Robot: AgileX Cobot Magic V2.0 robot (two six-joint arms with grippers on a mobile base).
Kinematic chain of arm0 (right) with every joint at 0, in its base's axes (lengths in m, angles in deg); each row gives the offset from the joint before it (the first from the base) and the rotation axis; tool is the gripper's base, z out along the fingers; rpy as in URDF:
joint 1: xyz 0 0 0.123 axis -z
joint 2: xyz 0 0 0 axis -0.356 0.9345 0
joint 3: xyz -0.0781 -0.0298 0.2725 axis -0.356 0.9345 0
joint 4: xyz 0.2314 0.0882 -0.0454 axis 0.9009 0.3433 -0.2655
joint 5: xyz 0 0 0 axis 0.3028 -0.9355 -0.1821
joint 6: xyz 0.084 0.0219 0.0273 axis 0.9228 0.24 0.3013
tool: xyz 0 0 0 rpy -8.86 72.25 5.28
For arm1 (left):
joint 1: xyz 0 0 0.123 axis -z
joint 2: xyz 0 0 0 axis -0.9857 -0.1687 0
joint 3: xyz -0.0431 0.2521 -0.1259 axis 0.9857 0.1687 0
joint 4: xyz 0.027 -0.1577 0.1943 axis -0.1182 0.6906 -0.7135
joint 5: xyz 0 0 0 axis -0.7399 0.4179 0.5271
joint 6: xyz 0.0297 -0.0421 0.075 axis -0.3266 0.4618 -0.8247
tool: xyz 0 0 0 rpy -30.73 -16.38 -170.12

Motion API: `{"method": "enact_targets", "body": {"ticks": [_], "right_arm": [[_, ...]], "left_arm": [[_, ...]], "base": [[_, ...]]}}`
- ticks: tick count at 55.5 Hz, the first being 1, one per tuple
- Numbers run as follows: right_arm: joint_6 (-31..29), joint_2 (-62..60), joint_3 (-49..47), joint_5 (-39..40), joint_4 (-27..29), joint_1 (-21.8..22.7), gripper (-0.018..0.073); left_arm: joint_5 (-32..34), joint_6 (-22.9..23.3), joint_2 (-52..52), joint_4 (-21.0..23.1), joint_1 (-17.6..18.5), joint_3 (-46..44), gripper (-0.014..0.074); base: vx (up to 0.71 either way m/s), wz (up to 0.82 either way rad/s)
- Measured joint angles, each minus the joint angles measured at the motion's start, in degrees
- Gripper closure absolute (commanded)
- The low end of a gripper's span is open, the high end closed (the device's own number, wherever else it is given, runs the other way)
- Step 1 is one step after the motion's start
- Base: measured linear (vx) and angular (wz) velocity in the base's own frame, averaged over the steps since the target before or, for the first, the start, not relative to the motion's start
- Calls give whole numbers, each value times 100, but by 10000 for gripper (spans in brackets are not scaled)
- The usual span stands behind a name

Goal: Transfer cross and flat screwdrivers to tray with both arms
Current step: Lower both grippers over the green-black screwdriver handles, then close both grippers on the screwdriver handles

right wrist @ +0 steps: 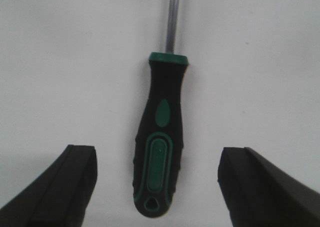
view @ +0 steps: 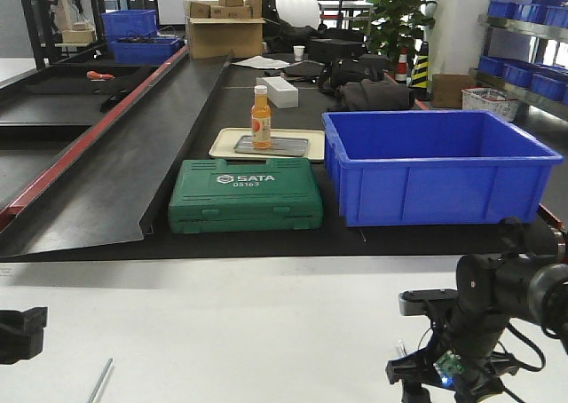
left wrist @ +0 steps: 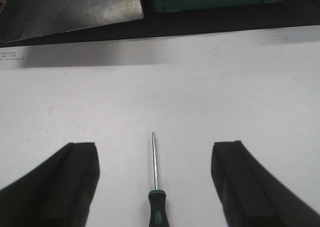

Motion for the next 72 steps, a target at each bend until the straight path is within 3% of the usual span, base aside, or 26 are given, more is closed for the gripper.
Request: {"method": "enact_targets", "body": {"ticks": [22, 27, 39, 49, 59, 72], "right_arm": [[353, 729, -118, -30, -188, -22, 74], [427, 747, -137, -6, -203, -22, 167], [455, 777, -173, 48, -121, -22, 574], [416, 777, -174, 81, 1, -22, 571], [246, 777, -178, 109, 216, -16, 567], [210, 777, -184, 108, 295, -16, 567]], "left_arm": [[-354, 6, 0, 0, 0, 0, 3], [-419, 102, 0, 0, 0, 0, 3], [-1346, 359, -62, 0, 0, -414, 3], [-2549, 414, -558, 0, 0, -1283, 3], [-3561, 419, -1707, 0, 0, -2092, 3], [-4035, 413, -3158, 41, 0, -2596, 3]], "base": [[0, 0], [0, 0], [0, 0], [0, 0], [0, 0], [0, 0]]}}
